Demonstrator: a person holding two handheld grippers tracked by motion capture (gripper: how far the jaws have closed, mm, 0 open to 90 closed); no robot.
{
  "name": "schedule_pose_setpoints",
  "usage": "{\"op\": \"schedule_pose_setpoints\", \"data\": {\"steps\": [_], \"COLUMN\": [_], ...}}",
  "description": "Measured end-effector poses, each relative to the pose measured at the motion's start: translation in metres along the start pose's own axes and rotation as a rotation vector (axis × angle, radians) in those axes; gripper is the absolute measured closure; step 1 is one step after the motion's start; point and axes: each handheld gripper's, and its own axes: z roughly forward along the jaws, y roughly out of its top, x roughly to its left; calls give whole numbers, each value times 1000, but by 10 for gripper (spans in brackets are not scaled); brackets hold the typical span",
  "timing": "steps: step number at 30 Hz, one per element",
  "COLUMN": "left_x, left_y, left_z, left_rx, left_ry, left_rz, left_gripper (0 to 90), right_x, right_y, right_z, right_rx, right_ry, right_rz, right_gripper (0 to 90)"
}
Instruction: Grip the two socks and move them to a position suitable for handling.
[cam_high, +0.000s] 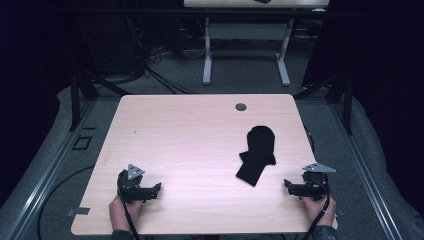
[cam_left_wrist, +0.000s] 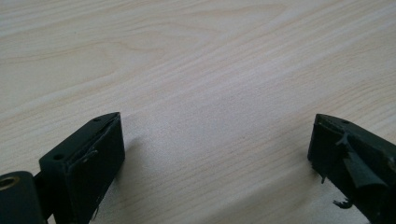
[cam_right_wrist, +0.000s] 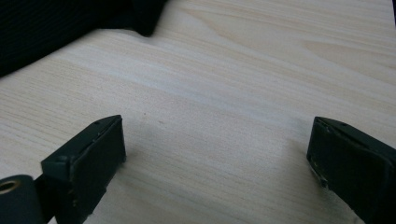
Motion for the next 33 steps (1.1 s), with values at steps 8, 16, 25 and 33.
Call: {"op": "schedule_pose_setpoints", "data": {"steps": [8,16,25,33], "left_x": [0,0,0,0], "left_y": [0,0,1,1], "left_z": [1,1,1,1], "left_rx": [-4,-5,-4,-5], "left_ry": [-1,0,0,0], "left_rz": [-4,-4,-3,-4], "left_gripper": [41,42,42,42], "right_x": [0,9,32,46], "right_y": [2,24,74,100], "right_z": [2,-5,-4,12], "right_rx": [16,-6,-17,2], "right_ry": [12,69,123,172], "right_rz": [-12,-27,-119,-151], "right_gripper": [0,0,0,14]}}
